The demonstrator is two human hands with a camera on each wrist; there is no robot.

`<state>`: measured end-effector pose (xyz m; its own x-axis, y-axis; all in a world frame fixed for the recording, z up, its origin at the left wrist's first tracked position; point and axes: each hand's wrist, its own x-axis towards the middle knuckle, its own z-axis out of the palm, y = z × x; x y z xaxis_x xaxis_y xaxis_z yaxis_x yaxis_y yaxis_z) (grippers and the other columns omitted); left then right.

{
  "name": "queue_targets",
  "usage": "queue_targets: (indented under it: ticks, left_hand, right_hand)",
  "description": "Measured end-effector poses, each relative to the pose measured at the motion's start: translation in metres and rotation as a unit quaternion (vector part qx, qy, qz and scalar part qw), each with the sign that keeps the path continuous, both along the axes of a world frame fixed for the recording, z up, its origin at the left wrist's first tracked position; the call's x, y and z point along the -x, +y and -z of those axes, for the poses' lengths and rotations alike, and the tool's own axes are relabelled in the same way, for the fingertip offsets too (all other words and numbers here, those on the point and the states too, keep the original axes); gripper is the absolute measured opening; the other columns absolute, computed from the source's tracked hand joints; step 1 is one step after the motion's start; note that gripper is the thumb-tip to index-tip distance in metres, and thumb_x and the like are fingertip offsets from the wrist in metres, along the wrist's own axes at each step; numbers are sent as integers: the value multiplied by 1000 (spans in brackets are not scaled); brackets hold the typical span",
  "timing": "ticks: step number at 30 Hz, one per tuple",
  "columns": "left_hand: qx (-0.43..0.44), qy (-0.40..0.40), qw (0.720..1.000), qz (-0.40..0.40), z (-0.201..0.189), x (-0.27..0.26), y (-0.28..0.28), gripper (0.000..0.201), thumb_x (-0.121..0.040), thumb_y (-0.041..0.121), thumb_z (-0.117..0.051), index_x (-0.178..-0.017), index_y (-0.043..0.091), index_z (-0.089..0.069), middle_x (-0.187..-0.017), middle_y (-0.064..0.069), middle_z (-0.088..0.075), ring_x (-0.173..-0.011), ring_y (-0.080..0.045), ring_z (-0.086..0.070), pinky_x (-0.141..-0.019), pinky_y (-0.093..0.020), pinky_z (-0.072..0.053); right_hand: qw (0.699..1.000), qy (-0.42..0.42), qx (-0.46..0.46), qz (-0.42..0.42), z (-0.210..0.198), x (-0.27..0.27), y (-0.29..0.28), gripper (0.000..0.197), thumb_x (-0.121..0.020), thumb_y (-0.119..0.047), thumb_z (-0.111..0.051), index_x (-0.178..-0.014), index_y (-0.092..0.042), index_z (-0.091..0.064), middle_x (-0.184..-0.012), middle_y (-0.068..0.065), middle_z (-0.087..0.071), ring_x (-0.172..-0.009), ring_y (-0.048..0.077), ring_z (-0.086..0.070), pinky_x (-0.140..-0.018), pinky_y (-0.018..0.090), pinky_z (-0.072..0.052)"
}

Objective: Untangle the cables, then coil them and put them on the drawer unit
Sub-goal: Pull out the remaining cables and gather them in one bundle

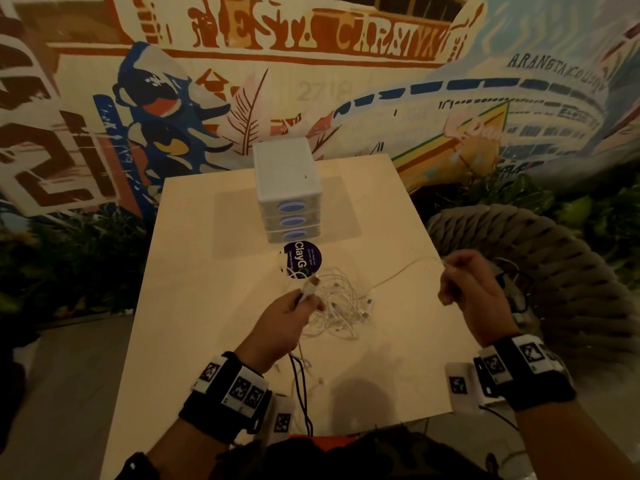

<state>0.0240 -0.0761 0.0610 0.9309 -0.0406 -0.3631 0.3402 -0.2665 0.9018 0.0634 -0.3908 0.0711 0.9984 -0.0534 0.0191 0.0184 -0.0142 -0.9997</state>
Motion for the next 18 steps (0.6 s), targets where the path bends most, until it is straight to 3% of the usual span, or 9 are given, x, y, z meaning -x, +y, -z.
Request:
queue_targets:
  ticks: [2,5,6,8,9,11,14,16,18]
  left_hand:
    - [-37,-8,995,91,-3,3,-3,30,-102,46,-54,-92,28,-76,-73,6,-70,-61,-8,-55,-66,-28,-41]
    - [-76,16,967,244,-6,6,-7,21,-94,50,-63,-96,36,-79,-110,7,-76,-97,-4,-66,-91,-31,-48]
    - [-93,27,955,282,-7,7,-9,20,-94,49,-66,-97,34,-79,-106,12,-76,-97,-4,-67,-91,-31,-49]
    - [-116,45,939,322,-9,11,-12,26,-91,53,-70,-97,30,-79,-83,12,-72,-75,-3,-64,-75,-26,-48]
    - [-123,57,933,334,-9,13,-12,29,-91,54,-69,-97,28,-80,-75,11,-70,-68,0,-62,-70,-23,-46]
    - [-136,80,925,347,-8,14,-11,33,-94,55,-63,-101,29,-81,-78,15,-74,-75,7,-65,-77,-22,-49]
    - [-165,88,931,314,-6,14,-2,39,-96,57,-58,-98,26,-82,-84,21,-74,-67,5,-61,-69,-24,-48]
    - [-149,99,944,277,-2,13,4,46,-101,59,-48,-102,25,-79,-91,18,-77,-85,-10,-64,-83,-36,-53]
    - [-141,73,962,224,0,14,8,55,-105,57,-36,-95,22,-77,-91,14,-78,-92,-12,-67,-92,-37,-49]
  right_hand:
    - [997,-45,-56,18,-22,-6,8,5,-98,-11,-54,-94,-15,-53,-71,3,-64,-62,21,-56,-56,29,-49]
    - [992,-84,-91,36,-51,-15,23,10,-90,-22,-64,-90,-13,-62,-80,7,-73,-65,23,-65,-62,30,-54]
    - [991,-87,-97,31,-58,-18,28,12,-89,-24,-67,-89,-12,-65,-81,7,-74,-67,23,-68,-63,30,-55]
    - [991,-92,-101,4,-67,-23,39,19,-84,-36,-72,-88,-17,-73,-81,6,-76,-70,22,-72,-64,29,-56]
    - [991,-96,-93,-6,-68,-24,43,23,-82,-43,-73,-86,-21,-75,-79,5,-76,-69,21,-72,-63,28,-56]
    - [993,-104,-54,-13,-65,-26,49,33,-83,-58,-69,-80,-26,-76,-71,3,-72,-62,19,-67,-59,27,-54]
    - [993,-117,14,1,-54,-27,52,49,-91,-69,-51,-64,-30,-62,-59,-6,-56,-54,12,-49,-58,26,-45]
    - [994,-104,7,27,-48,-28,50,54,-90,-74,-46,-59,-31,-53,-58,-12,-47,-58,8,-43,-65,26,-43]
    - [995,-88,-13,35,-44,-28,45,53,-88,-76,-45,-62,-31,-56,-65,-10,-52,-66,10,-50,-70,27,-48]
